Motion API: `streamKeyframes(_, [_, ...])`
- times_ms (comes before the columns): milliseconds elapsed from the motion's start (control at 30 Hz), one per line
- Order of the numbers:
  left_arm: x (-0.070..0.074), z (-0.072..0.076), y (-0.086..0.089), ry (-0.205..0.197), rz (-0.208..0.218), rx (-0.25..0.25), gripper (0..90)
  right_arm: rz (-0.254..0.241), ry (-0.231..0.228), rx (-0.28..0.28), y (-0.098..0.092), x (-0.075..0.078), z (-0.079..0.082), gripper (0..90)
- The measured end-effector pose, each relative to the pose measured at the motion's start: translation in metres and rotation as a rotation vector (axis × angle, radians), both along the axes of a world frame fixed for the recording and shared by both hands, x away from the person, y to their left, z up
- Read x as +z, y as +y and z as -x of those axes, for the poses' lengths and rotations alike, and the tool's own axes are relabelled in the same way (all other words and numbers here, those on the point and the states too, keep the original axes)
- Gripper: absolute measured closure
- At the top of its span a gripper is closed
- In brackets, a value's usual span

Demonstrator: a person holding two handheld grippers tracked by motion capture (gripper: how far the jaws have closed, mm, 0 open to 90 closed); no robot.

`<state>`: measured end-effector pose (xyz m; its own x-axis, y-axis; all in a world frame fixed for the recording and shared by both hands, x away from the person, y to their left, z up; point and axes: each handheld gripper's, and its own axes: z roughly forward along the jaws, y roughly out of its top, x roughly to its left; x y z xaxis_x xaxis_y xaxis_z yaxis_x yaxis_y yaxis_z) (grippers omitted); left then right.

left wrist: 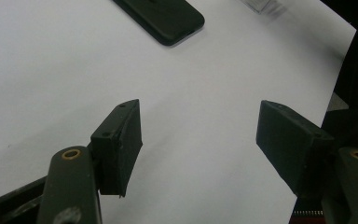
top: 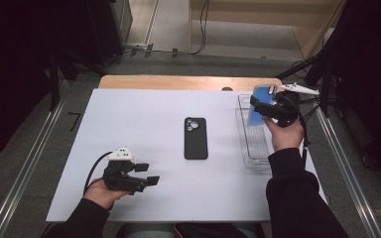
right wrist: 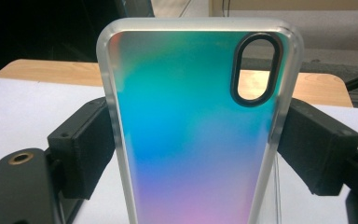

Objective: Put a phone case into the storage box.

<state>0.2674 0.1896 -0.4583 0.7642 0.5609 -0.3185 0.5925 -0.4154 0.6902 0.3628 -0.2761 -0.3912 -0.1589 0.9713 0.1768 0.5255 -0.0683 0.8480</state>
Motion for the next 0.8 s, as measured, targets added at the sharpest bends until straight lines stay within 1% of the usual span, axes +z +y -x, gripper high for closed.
streamKeyframes(67, [0.000,0.000,0.000,0.004,0.001,0.002,31.5,0.000,0.014,-0.010,-0.001,-0.003,-0.008,14.5])
streamKeyframes(167, [0.000,0.000,0.000,0.001,-0.001,0.003,31.5,-0.012,0.041,-0.018,-0.005,-0.006,-0.019,14.5])
streamKeyframes(233, [0.000,0.000,0.000,0.001,0.001,0.004,31.5,-0.005,0.059,-0.024,-0.006,-0.007,-0.026,14.5])
streamKeyframes(300, [-0.001,0.000,0.000,0.005,0.000,0.002,31.5,0.008,0.053,-0.029,-0.006,-0.009,-0.032,14.5])
streamKeyframes(367, [0.000,0.000,0.000,0.005,-0.003,0.003,31.5,0.005,0.045,-0.033,-0.007,-0.010,-0.038,14.5])
streamKeyframes(467, [0.000,0.000,0.001,0.002,0.001,0.003,31.5,0.016,0.045,-0.041,-0.006,-0.013,-0.048,14.5])
streamKeyframes(533, [0.000,0.000,0.001,0.002,0.001,0.005,31.5,0.019,0.049,-0.033,-0.005,-0.016,-0.054,14.4])
streamKeyframes(633, [0.000,0.000,0.001,0.003,0.001,0.005,31.5,0.015,0.078,-0.037,-0.005,-0.019,-0.064,14.3])
streamKeyframes(733, [-0.001,0.000,0.001,0.005,0.003,0.002,31.5,0.046,0.056,-0.048,-0.003,-0.025,-0.071,14.3])
streamKeyframes(800, [-0.001,0.000,0.001,0.006,0.001,0.002,31.5,0.040,0.054,-0.057,-0.004,-0.029,-0.075,14.2])
